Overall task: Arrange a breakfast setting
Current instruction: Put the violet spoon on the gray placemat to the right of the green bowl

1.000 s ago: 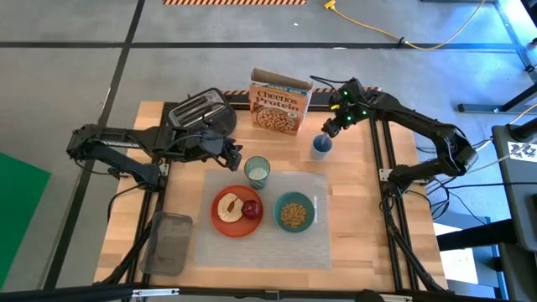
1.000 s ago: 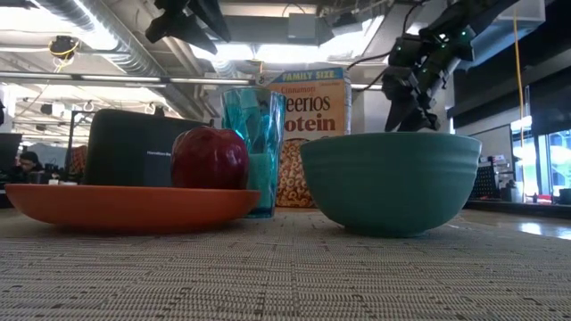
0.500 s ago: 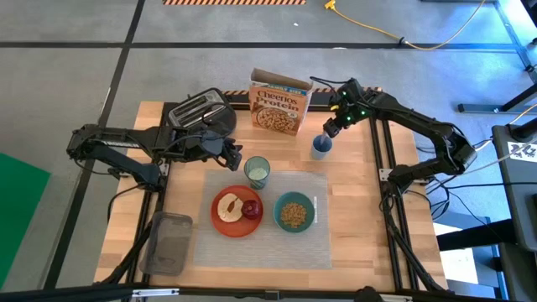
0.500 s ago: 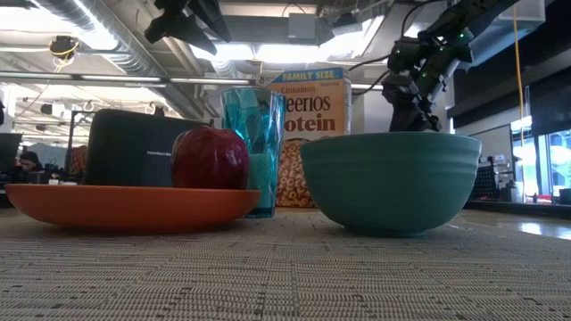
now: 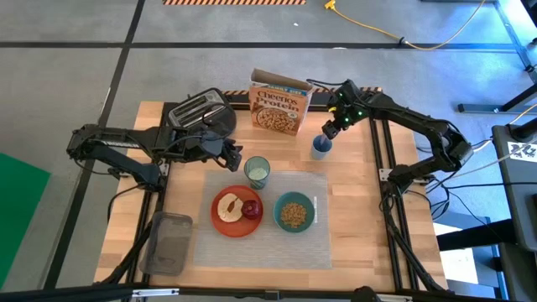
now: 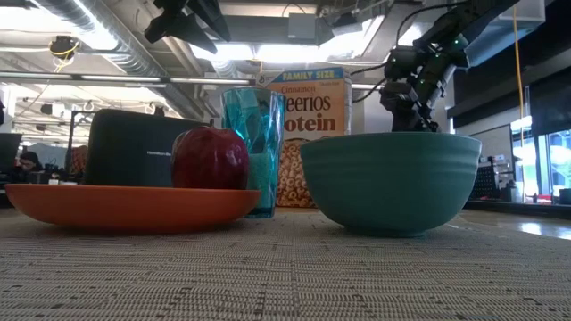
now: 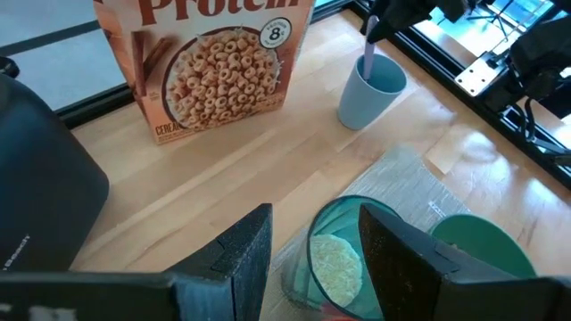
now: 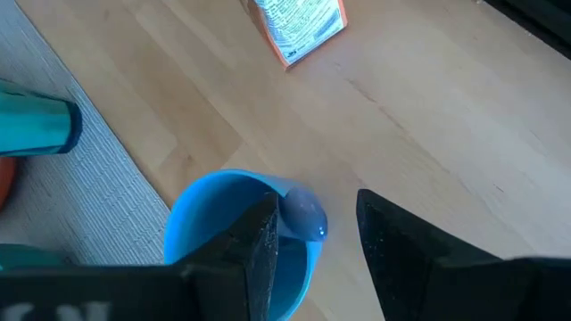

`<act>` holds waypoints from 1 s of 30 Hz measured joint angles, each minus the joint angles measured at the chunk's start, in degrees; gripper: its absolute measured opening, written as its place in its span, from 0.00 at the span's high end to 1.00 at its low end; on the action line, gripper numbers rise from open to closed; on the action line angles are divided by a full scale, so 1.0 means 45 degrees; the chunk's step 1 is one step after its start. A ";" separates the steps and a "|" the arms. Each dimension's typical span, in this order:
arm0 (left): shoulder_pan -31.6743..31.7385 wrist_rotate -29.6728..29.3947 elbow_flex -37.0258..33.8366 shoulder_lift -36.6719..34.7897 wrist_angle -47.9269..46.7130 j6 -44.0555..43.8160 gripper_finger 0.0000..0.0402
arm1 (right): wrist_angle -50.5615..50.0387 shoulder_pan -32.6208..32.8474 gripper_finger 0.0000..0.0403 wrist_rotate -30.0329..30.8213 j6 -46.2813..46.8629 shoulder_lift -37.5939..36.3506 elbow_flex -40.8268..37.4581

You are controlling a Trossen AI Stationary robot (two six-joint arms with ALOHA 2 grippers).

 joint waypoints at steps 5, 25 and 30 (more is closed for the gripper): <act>-0.0137 0.0005 0.0000 0.0000 0.0000 -0.0009 0.59 | 0.0099 0.0000 0.67 0.0042 -0.0010 0.0016 0.0000; -0.0145 -0.0039 0.0000 0.0000 0.0000 -0.0013 0.59 | 0.0122 0.0000 0.91 -0.0434 -0.0266 -0.0005 0.0023; -0.0145 -0.0039 0.0000 0.0000 0.0002 -0.0012 0.59 | -0.0089 0.0000 0.97 -0.0802 -0.0214 -0.0399 0.0000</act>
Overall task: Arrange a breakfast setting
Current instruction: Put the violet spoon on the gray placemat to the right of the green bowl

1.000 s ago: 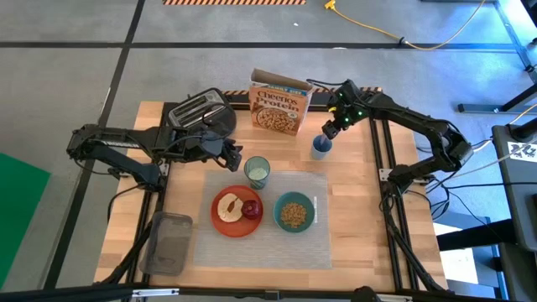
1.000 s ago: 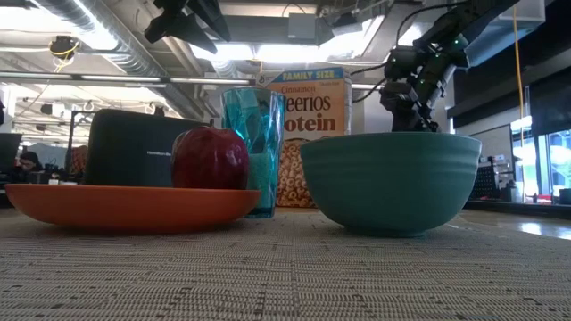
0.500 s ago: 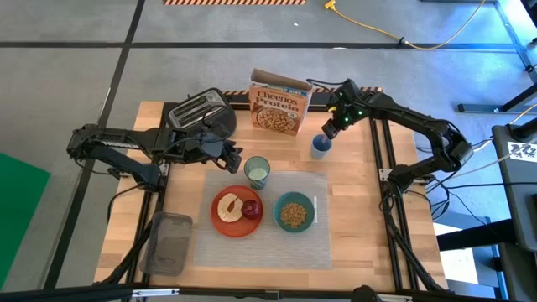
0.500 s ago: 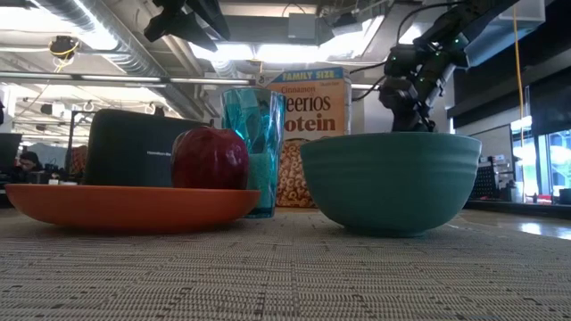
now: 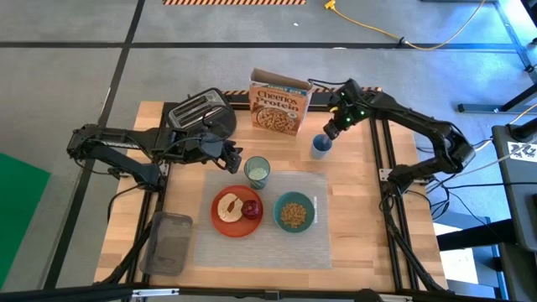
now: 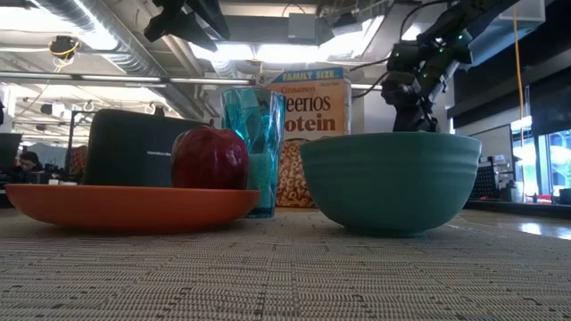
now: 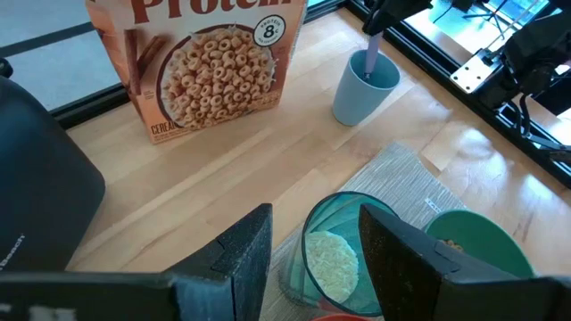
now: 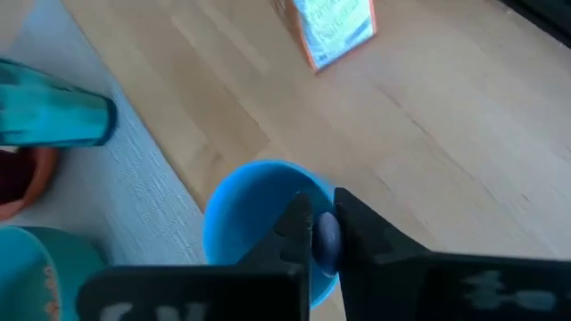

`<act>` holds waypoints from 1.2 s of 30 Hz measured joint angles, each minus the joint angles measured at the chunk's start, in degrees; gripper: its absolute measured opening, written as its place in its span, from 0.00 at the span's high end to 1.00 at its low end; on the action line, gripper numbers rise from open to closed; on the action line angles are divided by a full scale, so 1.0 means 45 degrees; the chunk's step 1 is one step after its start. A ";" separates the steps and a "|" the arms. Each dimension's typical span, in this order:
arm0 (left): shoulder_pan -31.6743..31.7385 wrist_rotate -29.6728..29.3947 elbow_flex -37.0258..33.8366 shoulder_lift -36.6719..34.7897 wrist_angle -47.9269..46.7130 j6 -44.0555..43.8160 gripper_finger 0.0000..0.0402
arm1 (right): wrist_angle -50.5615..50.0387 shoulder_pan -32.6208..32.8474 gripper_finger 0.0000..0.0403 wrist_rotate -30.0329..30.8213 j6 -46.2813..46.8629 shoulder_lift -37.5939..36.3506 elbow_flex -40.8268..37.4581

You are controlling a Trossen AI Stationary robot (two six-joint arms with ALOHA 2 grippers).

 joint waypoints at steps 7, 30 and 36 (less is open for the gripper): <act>0.0000 0.0013 0.0000 0.0000 0.0508 0.0443 0.59 | 0.0040 0.0000 0.93 -0.0232 0.0639 -0.1102 0.0000; 0.0277 0.0183 0.0000 0.0105 0.7235 0.4187 0.49 | 0.4083 0.1929 0.95 -0.0532 0.3754 -0.5524 0.2895; 0.0248 0.0456 -0.0002 0.0539 0.9786 0.5113 0.49 | 0.8428 0.4692 0.96 0.1087 0.4092 -0.5442 0.2905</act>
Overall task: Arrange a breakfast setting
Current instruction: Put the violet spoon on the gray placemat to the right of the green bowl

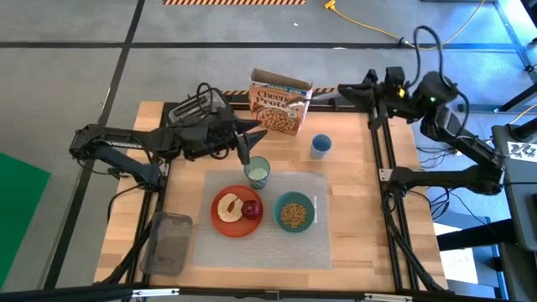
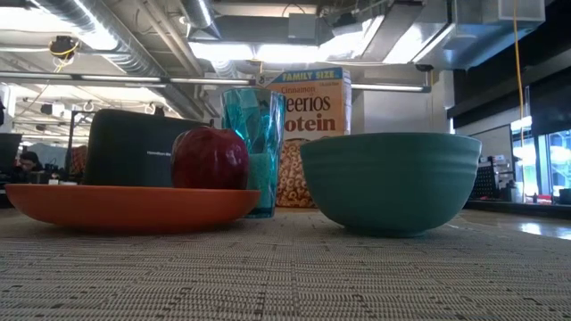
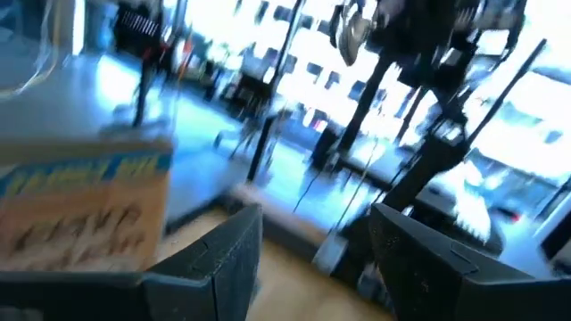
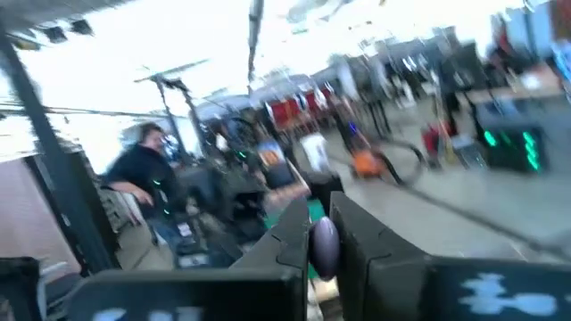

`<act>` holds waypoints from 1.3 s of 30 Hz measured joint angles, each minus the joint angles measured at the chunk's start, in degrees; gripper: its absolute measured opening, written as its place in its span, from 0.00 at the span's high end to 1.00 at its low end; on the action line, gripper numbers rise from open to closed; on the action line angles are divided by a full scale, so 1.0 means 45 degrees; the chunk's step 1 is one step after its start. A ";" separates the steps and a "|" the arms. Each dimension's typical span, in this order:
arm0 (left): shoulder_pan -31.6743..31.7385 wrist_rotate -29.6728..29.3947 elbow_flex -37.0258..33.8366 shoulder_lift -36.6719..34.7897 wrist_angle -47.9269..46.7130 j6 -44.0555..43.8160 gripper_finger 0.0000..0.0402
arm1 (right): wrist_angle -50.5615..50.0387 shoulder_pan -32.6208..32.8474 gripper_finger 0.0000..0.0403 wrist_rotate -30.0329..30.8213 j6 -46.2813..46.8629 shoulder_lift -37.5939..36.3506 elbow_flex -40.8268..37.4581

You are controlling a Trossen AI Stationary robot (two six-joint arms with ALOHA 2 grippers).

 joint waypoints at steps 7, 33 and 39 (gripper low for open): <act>-0.0005 0.0258 0.0002 0.0148 0.3451 0.1610 0.49 | 0.1079 0.2734 0.95 0.2127 -0.1656 0.0874 0.0000; -0.0403 0.0704 0.0002 0.0052 0.2629 0.2583 0.97 | 0.2628 0.4731 0.90 0.3368 -0.2113 0.2588 -0.0004; -0.0342 0.0885 0.0006 -0.0543 0.0330 0.2205 0.98 | -0.0945 0.4731 0.76 0.4239 -0.2265 0.2341 0.0058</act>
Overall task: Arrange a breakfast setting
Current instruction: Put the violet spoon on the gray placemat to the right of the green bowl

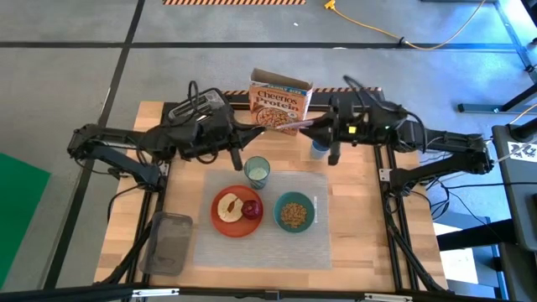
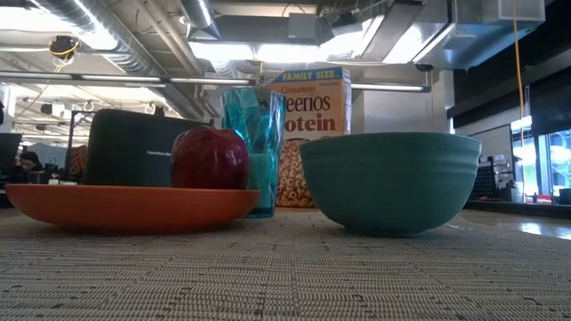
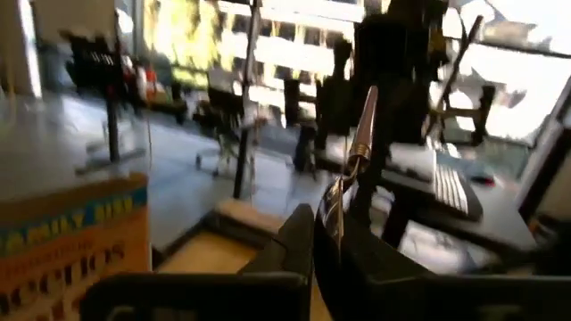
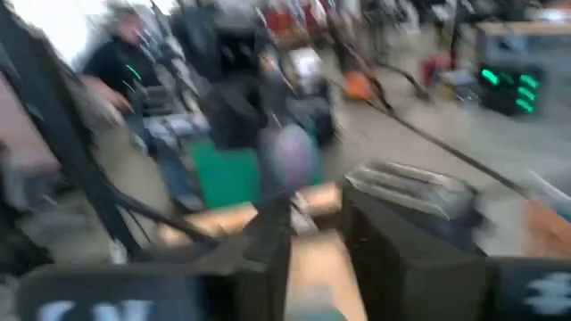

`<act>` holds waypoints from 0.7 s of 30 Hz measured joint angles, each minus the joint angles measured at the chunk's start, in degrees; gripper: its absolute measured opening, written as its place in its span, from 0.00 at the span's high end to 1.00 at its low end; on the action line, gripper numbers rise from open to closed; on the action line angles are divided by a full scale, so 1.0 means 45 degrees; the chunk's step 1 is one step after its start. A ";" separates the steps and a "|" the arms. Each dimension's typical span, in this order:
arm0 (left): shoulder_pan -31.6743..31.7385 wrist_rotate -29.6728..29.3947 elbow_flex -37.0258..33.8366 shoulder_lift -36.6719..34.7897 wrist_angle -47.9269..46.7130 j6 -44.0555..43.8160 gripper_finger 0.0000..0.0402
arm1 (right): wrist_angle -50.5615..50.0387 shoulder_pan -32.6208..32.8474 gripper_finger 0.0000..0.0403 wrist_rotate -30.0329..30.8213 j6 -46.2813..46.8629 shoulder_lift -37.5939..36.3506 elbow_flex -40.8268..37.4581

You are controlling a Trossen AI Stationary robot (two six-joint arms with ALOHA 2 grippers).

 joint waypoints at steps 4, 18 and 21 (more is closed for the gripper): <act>0.0432 0.1864 0.0021 -0.0805 -0.3337 -0.1030 0.98 | -0.3304 0.0005 0.63 0.0955 -0.0577 -0.0295 0.1084; 0.0395 0.6037 -0.0004 -0.0039 -0.6372 -0.2479 0.97 | -0.5066 0.0221 0.51 -0.3923 0.5456 0.2239 0.2083; 0.0884 0.6283 -0.0004 0.0270 -0.6380 -0.4600 0.97 | -0.5029 0.0586 0.53 -0.4197 0.5408 0.2923 0.2070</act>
